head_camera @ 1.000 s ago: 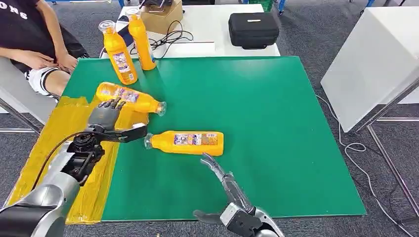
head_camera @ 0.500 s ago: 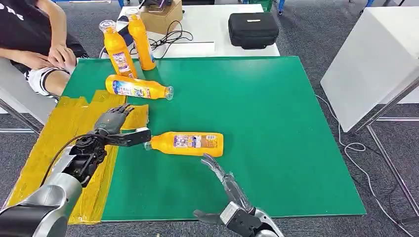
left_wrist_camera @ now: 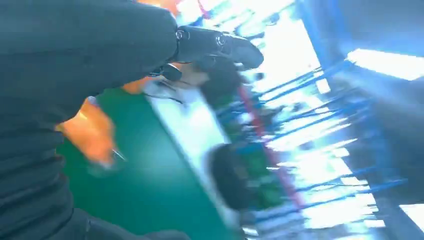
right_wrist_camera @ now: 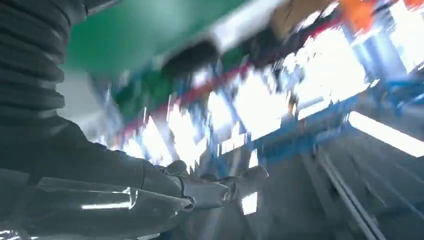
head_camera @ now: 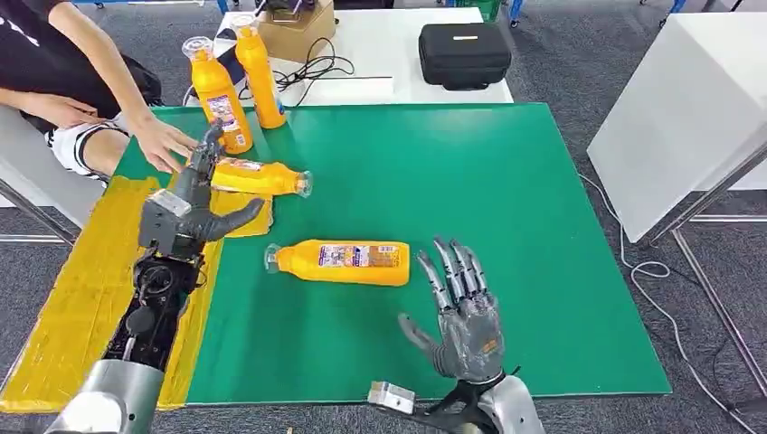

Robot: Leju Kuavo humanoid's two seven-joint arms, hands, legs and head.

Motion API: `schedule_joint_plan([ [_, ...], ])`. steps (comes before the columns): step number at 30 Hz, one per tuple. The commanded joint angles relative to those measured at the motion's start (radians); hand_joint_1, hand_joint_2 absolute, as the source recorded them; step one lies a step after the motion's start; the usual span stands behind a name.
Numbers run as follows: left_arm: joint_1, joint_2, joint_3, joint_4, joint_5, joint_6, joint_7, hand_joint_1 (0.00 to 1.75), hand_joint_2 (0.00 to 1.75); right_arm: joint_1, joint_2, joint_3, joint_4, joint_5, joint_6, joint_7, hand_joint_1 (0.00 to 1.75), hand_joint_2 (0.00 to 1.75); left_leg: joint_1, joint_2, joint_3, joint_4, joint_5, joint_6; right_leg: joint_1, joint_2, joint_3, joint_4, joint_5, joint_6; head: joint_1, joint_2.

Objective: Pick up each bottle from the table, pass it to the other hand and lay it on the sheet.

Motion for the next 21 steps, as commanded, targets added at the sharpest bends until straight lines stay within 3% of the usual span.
schedule_joint_plan([
  [1, 0.144, -0.063, -0.086, -0.225, 0.234, -0.213, -0.079, 0.00, 1.75, -0.200, -0.110, -0.065, 0.077, 0.260, -0.014, 0.190, 0.00, 1.75, -0.001, 0.002, 0.003, 0.000, -0.001, 0.001, -0.001, 0.000, 0.003, -0.001, 0.000, 0.002, 0.000, 0.000],
  [3, 0.176, -0.068, -0.140, -0.297, 0.250, -0.218, -0.084, 0.00, 1.75, -0.300, -0.090, -0.023, 0.234, 0.260, -0.014, 0.238, 0.00, 1.75, 0.000, 0.002, 0.004, 0.000, -0.001, 0.001, 0.000, 0.001, 0.004, -0.002, 0.000, 0.002, -0.001, 0.000],
  [5, 0.211, -0.064, -0.174, -0.369, 0.277, -0.220, -0.084, 0.00, 1.75, -0.393, -0.075, -0.027, 0.365, 0.162, 0.045, 0.215, 0.00, 1.75, 0.001, 0.005, 0.004, 0.000, -0.001, 0.001, 0.001, 0.003, 0.004, -0.002, 0.001, 0.002, 0.000, 0.000],
  [6, 0.233, -0.058, -0.188, -0.410, 0.305, -0.239, -0.084, 0.00, 1.75, -0.427, -0.071, -0.033, 0.412, 0.061, 0.146, 0.193, 0.00, 1.75, 0.001, 0.005, 0.005, 0.000, -0.002, 0.001, 0.001, 0.003, 0.005, -0.002, 0.001, 0.003, 0.000, 0.000],
  [7, 0.243, -0.058, -0.188, -0.423, 0.305, -0.240, -0.084, 0.00, 1.75, -0.439, -0.071, -0.035, 0.426, 0.046, 0.170, 0.190, 0.00, 1.75, 0.000, 0.006, 0.004, 0.000, -0.001, 0.001, 0.000, 0.004, 0.003, -0.001, 0.001, 0.002, -0.001, 0.000],
  [8, 0.290, -0.062, -0.191, -0.472, 0.318, -0.268, -0.084, 0.00, 1.75, -0.489, -0.070, -0.055, 0.499, -0.044, 0.317, 0.185, 0.00, 1.75, 0.000, 0.008, 0.006, 0.000, -0.002, 0.001, 0.000, 0.006, 0.004, -0.001, 0.001, 0.003, 0.001, 0.000],
  [13, 0.332, -0.098, -0.193, -0.509, 0.297, -0.335, -0.084, 0.00, 1.75, -0.591, -0.074, -0.098, 0.683, -0.161, 0.463, 0.169, 0.00, 1.75, 0.000, 0.004, 0.005, 0.000, -0.001, 0.001, 0.000, 0.002, 0.004, -0.001, 0.001, 0.003, -0.001, 0.000],
  [16, 0.309, -0.107, -0.201, -0.470, 0.290, -0.342, -0.084, 0.00, 1.75, -0.634, -0.056, -0.136, 0.773, -0.289, 0.571, 0.101, 0.00, 1.75, 0.000, 0.001, 0.005, 0.001, -0.001, 0.001, 0.000, 0.000, 0.005, 0.000, 0.000, 0.003, -0.001, 0.000],
  [21, 0.301, -0.112, -0.201, -0.460, 0.284, -0.337, -0.084, 0.00, 1.75, -0.650, -0.047, -0.128, 0.804, -0.324, 0.614, 0.062, 0.00, 1.75, 0.000, 0.000, 0.003, 0.000, 0.000, 0.001, 0.000, -0.001, 0.004, 0.000, 0.001, 0.002, 0.000, 0.000],
])
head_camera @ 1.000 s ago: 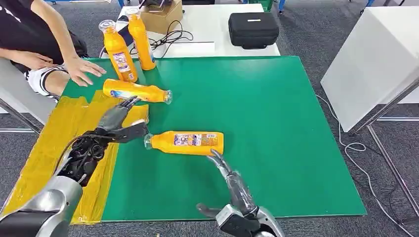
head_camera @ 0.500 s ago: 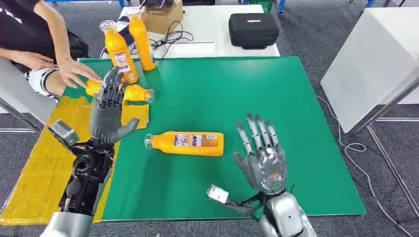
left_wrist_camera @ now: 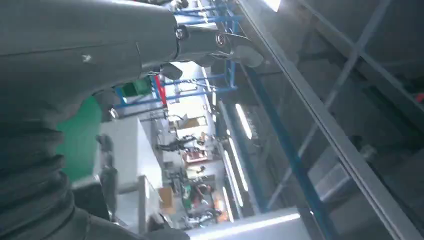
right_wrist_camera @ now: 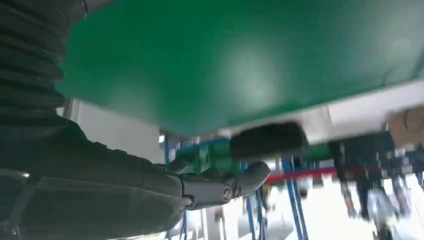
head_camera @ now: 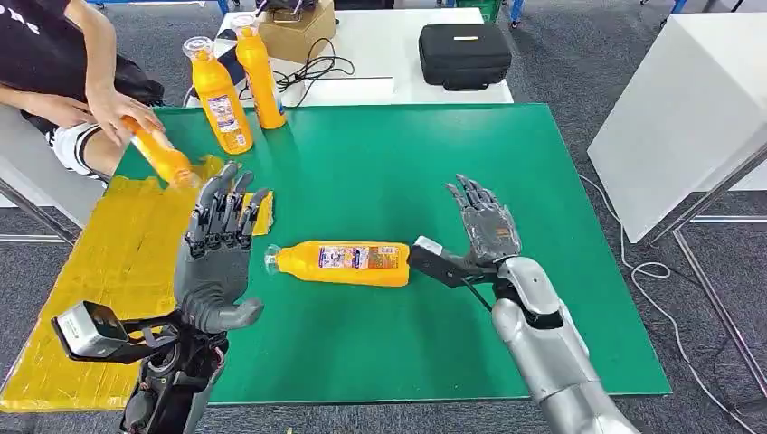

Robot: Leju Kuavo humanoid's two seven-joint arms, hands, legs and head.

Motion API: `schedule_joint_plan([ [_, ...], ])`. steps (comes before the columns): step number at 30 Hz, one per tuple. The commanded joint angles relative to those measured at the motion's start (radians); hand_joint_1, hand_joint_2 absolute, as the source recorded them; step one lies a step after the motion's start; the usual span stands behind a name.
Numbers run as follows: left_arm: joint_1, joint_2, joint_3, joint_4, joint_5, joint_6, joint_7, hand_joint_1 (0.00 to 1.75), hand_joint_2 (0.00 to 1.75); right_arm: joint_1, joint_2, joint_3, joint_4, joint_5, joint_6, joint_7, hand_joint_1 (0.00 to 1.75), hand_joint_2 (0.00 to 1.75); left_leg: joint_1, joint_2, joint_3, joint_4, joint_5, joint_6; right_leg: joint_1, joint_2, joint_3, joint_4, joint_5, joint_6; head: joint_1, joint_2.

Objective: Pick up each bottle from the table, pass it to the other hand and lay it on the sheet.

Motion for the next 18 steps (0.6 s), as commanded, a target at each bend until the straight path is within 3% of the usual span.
schedule_joint_plan([
  [1, -0.004, -0.020, -0.027, 0.008, -0.020, 0.008, 0.003, 0.00, 1.75, -0.138, 0.023, -0.022, 0.263, -0.062, 0.074, -0.057, 0.00, 1.75, 0.000, 0.001, 0.001, 0.000, 0.000, 0.000, 0.000, 0.000, 0.001, 0.000, 0.000, 0.001, 0.000, 0.000],
  [18, 0.002, -0.023, -0.022, 0.035, -0.019, 0.042, 0.003, 0.00, 1.75, -0.163, 0.061, 0.046, 0.210, -0.092, 0.077, -0.084, 0.00, 1.75, 0.000, 0.002, 0.003, 0.000, -0.001, 0.000, 0.000, 0.000, 0.002, 0.000, -0.001, 0.001, 0.000, 0.000],
])
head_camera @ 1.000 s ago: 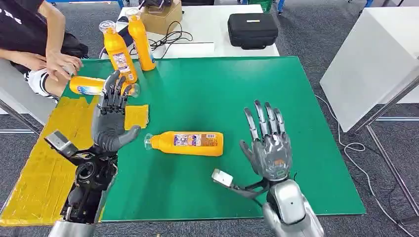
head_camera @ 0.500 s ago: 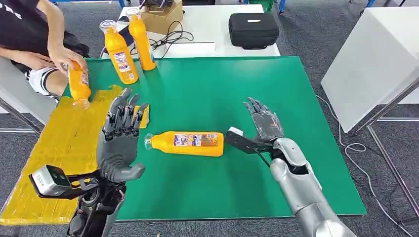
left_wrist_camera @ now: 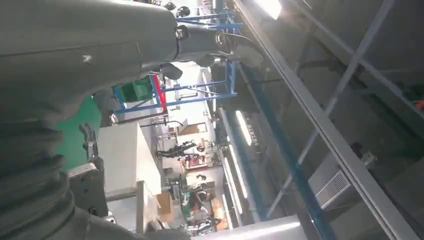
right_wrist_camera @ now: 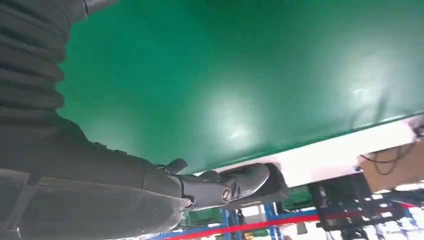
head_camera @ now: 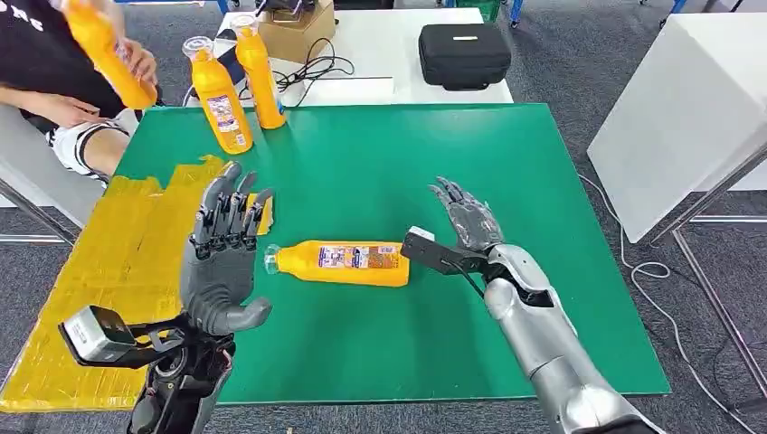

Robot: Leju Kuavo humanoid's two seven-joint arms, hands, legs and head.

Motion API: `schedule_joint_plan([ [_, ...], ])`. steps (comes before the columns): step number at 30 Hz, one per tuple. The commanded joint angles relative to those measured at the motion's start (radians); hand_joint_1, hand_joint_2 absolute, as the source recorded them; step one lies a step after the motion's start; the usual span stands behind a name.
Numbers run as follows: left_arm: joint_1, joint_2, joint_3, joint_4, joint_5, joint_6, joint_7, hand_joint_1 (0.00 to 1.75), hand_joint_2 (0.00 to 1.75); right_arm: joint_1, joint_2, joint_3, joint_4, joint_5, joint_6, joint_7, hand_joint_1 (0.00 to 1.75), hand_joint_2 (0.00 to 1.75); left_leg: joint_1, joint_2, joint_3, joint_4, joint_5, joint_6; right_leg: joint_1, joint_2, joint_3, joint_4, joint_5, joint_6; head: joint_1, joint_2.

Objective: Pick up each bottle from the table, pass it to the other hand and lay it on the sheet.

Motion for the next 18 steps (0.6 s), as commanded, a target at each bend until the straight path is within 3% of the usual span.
schedule_joint_plan([
  [1, -0.011, -0.003, -0.005, 0.044, 0.000, 0.003, 0.003, 0.00, 1.75, -0.066, 0.015, 0.044, 0.046, -0.004, 0.004, 0.001, 0.00, 1.75, 0.000, 0.001, 0.004, 0.000, -0.002, 0.000, 0.000, -0.001, 0.004, 0.000, -0.001, 0.002, 0.000, 0.000],
  [4, 0.000, -0.006, -0.002, 0.056, 0.003, -0.006, 0.003, 0.00, 1.75, -0.022, 0.029, 0.121, -0.083, -0.012, 0.031, -0.027, 0.00, 1.75, 0.000, 0.001, 0.003, 0.000, -0.002, 0.000, -0.001, -0.001, 0.003, 0.000, -0.001, 0.001, 0.000, 0.000],
  [10, 0.003, -0.009, 0.000, 0.061, 0.006, -0.024, 0.003, 0.00, 1.75, 0.003, 0.053, 0.195, -0.149, -0.064, 0.099, -0.025, 0.00, 1.75, 0.000, 0.001, 0.006, 0.000, -0.003, -0.001, 0.000, -0.001, 0.006, -0.001, -0.003, 0.002, 0.000, 0.000],
  [18, -0.013, -0.003, -0.042, 0.017, -0.002, -0.018, 0.003, 0.00, 1.75, -0.060, 0.135, 0.314, 0.023, -0.148, 0.090, 0.015, 0.00, 1.75, 0.000, 0.001, 0.001, 0.000, 0.000, 0.000, 0.001, 0.000, 0.000, 0.000, -0.001, 0.001, 0.000, 0.000],
])
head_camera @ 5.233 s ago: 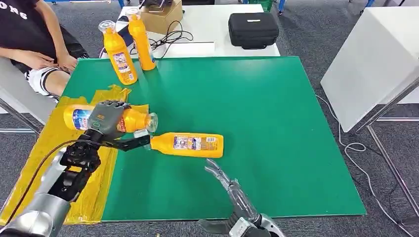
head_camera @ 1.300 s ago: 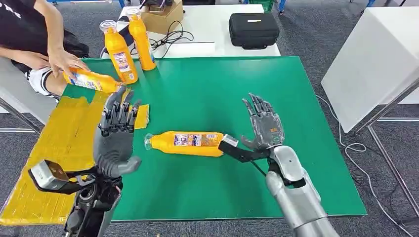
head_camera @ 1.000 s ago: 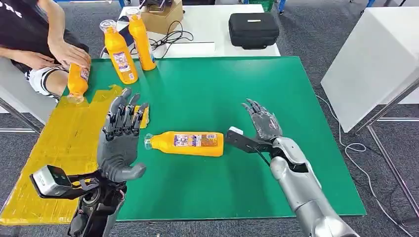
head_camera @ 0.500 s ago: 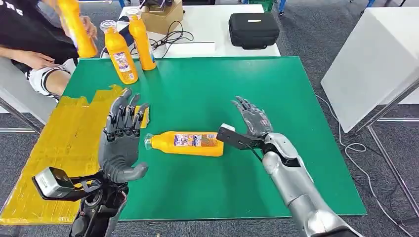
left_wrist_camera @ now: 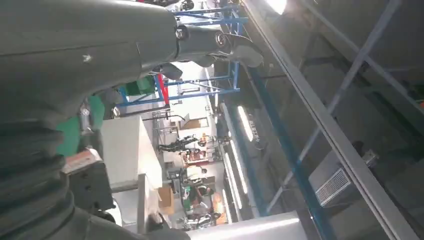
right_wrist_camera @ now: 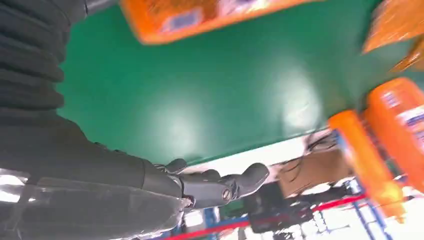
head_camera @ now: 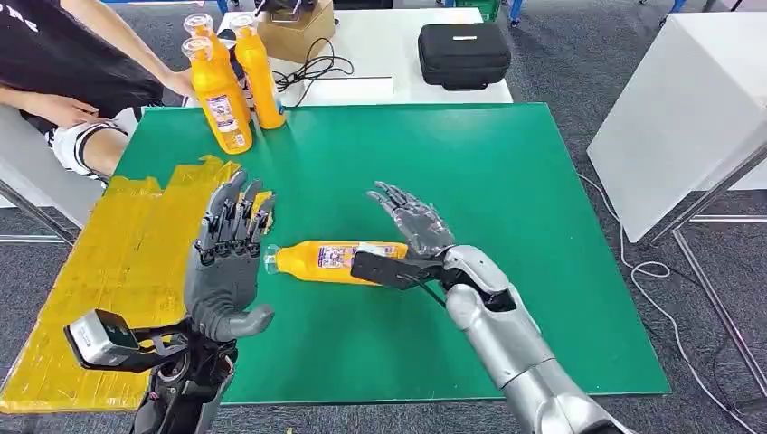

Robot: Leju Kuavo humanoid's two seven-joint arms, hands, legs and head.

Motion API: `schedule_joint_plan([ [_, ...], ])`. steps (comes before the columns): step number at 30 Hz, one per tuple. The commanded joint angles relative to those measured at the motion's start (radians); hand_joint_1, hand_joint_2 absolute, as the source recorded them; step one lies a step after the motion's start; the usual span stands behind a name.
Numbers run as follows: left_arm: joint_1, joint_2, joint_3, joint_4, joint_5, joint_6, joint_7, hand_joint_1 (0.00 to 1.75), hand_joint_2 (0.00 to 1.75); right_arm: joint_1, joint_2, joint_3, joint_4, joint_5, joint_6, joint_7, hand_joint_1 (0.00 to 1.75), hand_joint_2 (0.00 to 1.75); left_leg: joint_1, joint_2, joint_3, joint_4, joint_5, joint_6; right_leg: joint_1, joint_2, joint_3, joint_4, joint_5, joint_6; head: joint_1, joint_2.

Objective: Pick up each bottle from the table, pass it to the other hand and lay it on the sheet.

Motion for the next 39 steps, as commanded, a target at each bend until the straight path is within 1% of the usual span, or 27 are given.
schedule_joint_plan([
  [1, -0.035, 0.009, -0.049, 0.013, -0.006, 0.015, 0.003, 0.00, 1.75, -0.102, 0.068, 0.152, 0.184, -0.073, 0.000, 0.019, 0.00, 1.75, 0.000, 0.001, 0.003, 0.000, -0.001, 0.000, 0.000, 0.000, 0.003, 0.000, -0.001, 0.001, -0.001, 0.000],
  [2, -0.036, 0.009, -0.051, 0.014, -0.007, 0.018, 0.003, 0.00, 1.75, -0.109, 0.073, 0.153, 0.199, -0.077, -0.001, 0.019, 0.00, 1.75, 0.000, 0.001, 0.001, 0.000, -0.001, 0.000, 0.000, 0.000, 0.001, 0.000, 0.000, 0.001, 0.000, 0.000],
  [3, -0.036, 0.009, -0.051, 0.014, -0.007, 0.018, 0.003, 0.00, 1.75, -0.109, 0.073, 0.153, 0.199, -0.077, -0.001, 0.019, 0.00, 1.75, 0.000, 0.003, 0.003, 0.000, -0.002, 0.000, 0.000, 0.001, 0.003, 0.000, -0.001, 0.002, 0.000, 0.000],
  [4, -0.036, 0.009, -0.051, 0.014, -0.007, 0.018, 0.003, 0.00, 1.75, -0.109, 0.073, 0.153, 0.199, -0.077, -0.001, 0.019, 0.00, 1.75, 0.000, 0.001, 0.002, 0.000, -0.001, 0.000, 0.000, 0.000, 0.002, 0.000, -0.001, 0.001, 0.000, 0.000],
  [5, -0.046, 0.009, -0.054, 0.023, -0.007, 0.026, 0.003, 0.00, 1.75, -0.132, 0.089, 0.154, 0.244, -0.084, 0.003, 0.025, 0.00, 1.75, 0.000, 0.001, 0.004, 0.000, -0.002, 0.000, 0.000, -0.001, 0.004, 0.000, -0.001, 0.002, 0.000, 0.000],
  [7, -0.051, 0.009, -0.055, 0.027, -0.004, 0.037, 0.003, 0.00, 1.75, -0.161, 0.112, 0.155, 0.313, -0.088, -0.005, 0.044, 0.00, 1.75, 0.000, 0.000, 0.003, 0.001, -0.001, 0.000, 0.000, -0.002, 0.003, 0.000, -0.001, 0.002, 0.000, 0.000],
  [8, -0.052, 0.009, -0.056, 0.026, -0.003, 0.045, 0.003, 0.00, 1.75, -0.186, 0.129, 0.162, 0.377, -0.079, -0.020, 0.062, 0.00, 1.75, 0.000, 0.001, 0.002, 0.000, -0.001, 0.000, 0.000, 0.000, 0.002, 0.001, -0.001, 0.001, 0.000, 0.000],
  [12, -0.065, 0.011, -0.063, 0.033, -0.006, 0.066, 0.003, 0.00, 1.75, -0.224, 0.150, 0.157, 0.483, -0.059, -0.071, 0.088, 0.00, 1.75, 0.000, 0.000, 0.004, 0.000, -0.001, -0.001, 0.000, -0.002, 0.004, 0.000, -0.001, 0.002, 0.000, 0.000],
  [17, -0.065, 0.012, -0.064, 0.035, -0.006, 0.067, 0.003, 0.00, 1.75, -0.226, 0.147, 0.155, 0.486, -0.059, -0.069, 0.088, 0.00, 1.75, 0.000, -0.001, 0.002, 0.000, -0.001, 0.000, 0.000, -0.002, 0.003, 0.000, -0.001, 0.001, 0.000, 0.000],
  [24, -0.064, 0.006, -0.063, 0.041, -0.009, 0.070, 0.003, 0.00, 1.75, -0.252, 0.155, 0.124, 0.565, -0.039, -0.078, 0.122, 0.00, 1.75, 0.000, -0.001, 0.003, 0.000, -0.001, 0.000, 0.000, -0.003, 0.004, 0.000, -0.001, 0.002, 0.000, 0.000],
  [32, -0.064, 0.005, -0.063, 0.041, -0.009, 0.069, 0.003, 0.00, 1.75, -0.250, 0.152, 0.124, 0.567, -0.039, -0.078, 0.121, 0.00, 1.75, 0.000, -0.001, 0.002, 0.000, 0.000, 0.000, 0.000, -0.003, 0.002, 0.000, -0.001, 0.001, 0.000, 0.000],
  [35, -0.065, 0.004, -0.061, 0.043, -0.007, 0.066, 0.003, 0.00, 1.75, -0.250, 0.157, 0.121, 0.574, -0.038, -0.069, 0.124, 0.00, 1.75, 0.001, -0.002, 0.006, 0.001, -0.003, -0.001, 0.001, -0.005, 0.007, 0.000, -0.003, 0.002, 0.000, 0.000],
  [37, -0.065, 0.004, -0.061, 0.043, -0.007, 0.067, 0.003, 0.00, 1.75, -0.248, 0.158, 0.122, 0.575, -0.037, -0.069, 0.124, 0.00, 1.75, 0.000, -0.002, 0.004, 0.000, -0.001, -0.001, 0.000, -0.004, 0.005, 0.000, -0.002, 0.002, 0.000, 0.000],
  [38, -0.063, 0.003, -0.061, 0.045, -0.009, 0.068, 0.003, 0.00, 1.75, -0.249, 0.159, 0.122, 0.579, -0.035, -0.067, 0.130, 0.00, 1.75, 0.000, -0.002, 0.005, 0.000, -0.002, -0.001, 0.000, -0.004, 0.007, -0.001, -0.002, 0.002, 0.000, 0.000],
  [39, -0.059, -0.003, -0.055, 0.046, -0.012, 0.070, 0.003, 0.00, 1.75, -0.253, 0.163, 0.121, 0.591, -0.028, -0.059, 0.148, 0.00, 1.75, 0.000, -0.001, 0.003, 0.000, -0.001, 0.000, 0.000, -0.003, 0.004, 0.000, -0.001, 0.001, 0.000, 0.000],
])
